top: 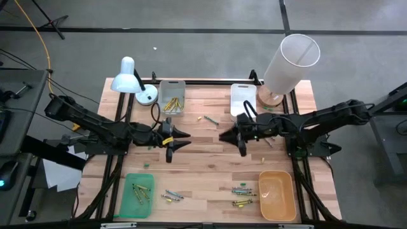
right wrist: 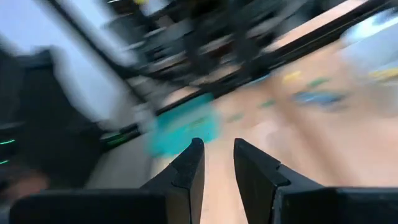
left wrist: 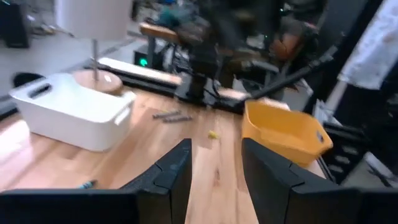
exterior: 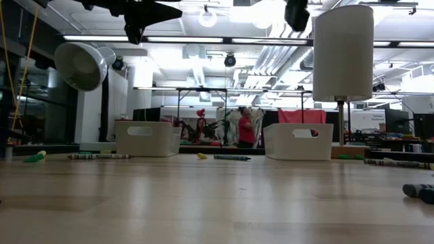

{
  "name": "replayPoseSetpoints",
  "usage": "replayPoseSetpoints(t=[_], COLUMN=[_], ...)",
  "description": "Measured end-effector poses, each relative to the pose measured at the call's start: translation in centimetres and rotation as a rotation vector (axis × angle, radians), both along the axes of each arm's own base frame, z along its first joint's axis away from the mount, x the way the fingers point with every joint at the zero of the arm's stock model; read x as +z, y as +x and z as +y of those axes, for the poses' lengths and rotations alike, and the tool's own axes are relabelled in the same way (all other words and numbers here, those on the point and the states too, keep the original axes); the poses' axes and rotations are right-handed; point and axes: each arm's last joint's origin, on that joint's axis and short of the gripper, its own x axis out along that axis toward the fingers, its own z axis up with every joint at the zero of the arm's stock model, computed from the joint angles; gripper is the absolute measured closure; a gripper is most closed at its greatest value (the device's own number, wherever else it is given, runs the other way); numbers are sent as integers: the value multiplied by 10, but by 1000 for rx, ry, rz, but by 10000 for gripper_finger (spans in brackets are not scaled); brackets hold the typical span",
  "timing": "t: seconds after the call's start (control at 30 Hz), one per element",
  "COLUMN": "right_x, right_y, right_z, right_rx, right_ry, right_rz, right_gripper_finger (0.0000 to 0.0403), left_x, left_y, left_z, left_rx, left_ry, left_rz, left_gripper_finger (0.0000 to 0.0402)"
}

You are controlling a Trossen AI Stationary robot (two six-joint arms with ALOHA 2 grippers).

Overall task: Sort crayons
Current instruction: Put the green crayon into the green bin

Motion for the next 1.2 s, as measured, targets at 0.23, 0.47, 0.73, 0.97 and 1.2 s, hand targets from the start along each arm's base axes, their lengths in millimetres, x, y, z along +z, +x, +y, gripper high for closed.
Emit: replayPoseSetpoints(t=[0.23, 0.47, 0.73, 0.97, 1.2], right_x=[19, -8, -73, -115, -140], right_y=[-9, -8, 2, 11, 17], right_z=[56, 115, 164, 180, 181], right_rx=[231, 358, 479, 502, 432], right_ry=[77, -52, -110, -179, -242], right_rz=[162, 599, 864, 950, 996], right_gripper_finger=[323, 323, 323, 323, 323], left_x=[1, 2, 1, 0, 0], left_y=[-1, -1, -1, -1, -2], left_z=[2, 2, 2, 2, 2], left_rx=[69, 68, 68, 68, 68], left_ry=[1, 2, 3, 6, 8], left_rz=[-9, -8, -3, 3, 10], left_gripper_finger=[275, 275, 275, 275, 275])
